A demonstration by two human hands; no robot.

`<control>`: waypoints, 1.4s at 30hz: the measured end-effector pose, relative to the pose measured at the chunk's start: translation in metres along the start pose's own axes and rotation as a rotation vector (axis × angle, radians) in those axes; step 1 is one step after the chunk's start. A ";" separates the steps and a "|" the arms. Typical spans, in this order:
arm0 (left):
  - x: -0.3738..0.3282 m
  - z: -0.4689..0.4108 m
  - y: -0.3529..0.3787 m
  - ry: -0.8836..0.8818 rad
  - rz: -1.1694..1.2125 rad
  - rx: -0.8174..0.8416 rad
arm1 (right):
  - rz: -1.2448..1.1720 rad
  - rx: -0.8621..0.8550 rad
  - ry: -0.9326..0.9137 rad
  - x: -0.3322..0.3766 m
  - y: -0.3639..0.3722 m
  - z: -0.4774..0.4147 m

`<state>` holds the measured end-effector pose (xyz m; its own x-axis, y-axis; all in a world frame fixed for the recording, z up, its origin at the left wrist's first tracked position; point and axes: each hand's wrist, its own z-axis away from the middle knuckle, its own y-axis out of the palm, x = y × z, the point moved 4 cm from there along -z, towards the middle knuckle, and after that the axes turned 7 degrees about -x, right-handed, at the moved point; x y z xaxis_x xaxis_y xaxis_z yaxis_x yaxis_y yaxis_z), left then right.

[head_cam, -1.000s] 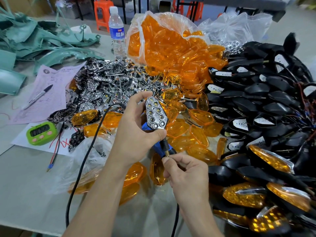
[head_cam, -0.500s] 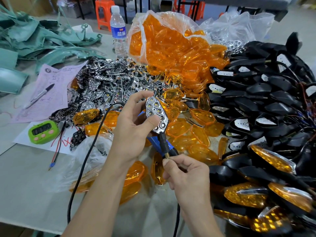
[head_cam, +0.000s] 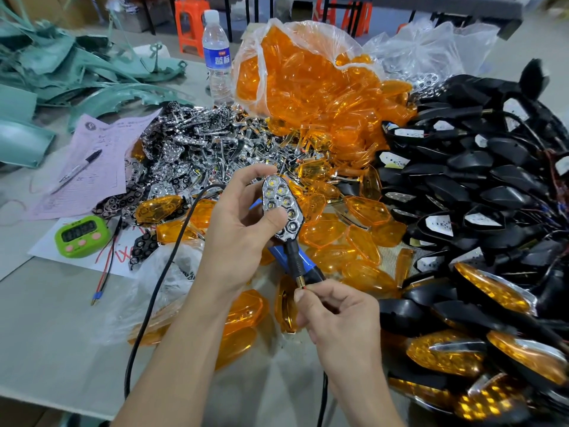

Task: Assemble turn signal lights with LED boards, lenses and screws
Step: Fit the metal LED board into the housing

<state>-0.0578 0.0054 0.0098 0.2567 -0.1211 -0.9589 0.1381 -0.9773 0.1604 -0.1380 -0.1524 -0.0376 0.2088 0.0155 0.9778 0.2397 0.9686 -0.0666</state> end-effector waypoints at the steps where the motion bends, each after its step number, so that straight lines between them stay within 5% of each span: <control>1: 0.000 0.000 0.000 -0.001 0.004 0.002 | -0.004 -0.001 0.002 0.000 0.000 0.000; 42: -0.007 -0.002 -0.003 -0.023 -0.021 0.004 | -0.045 0.051 0.042 0.001 0.011 0.006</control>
<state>-0.0581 0.0097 0.0160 0.2315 -0.1049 -0.9672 0.1392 -0.9804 0.1397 -0.1410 -0.1403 -0.0366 0.2385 -0.0381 0.9704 0.2012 0.9795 -0.0110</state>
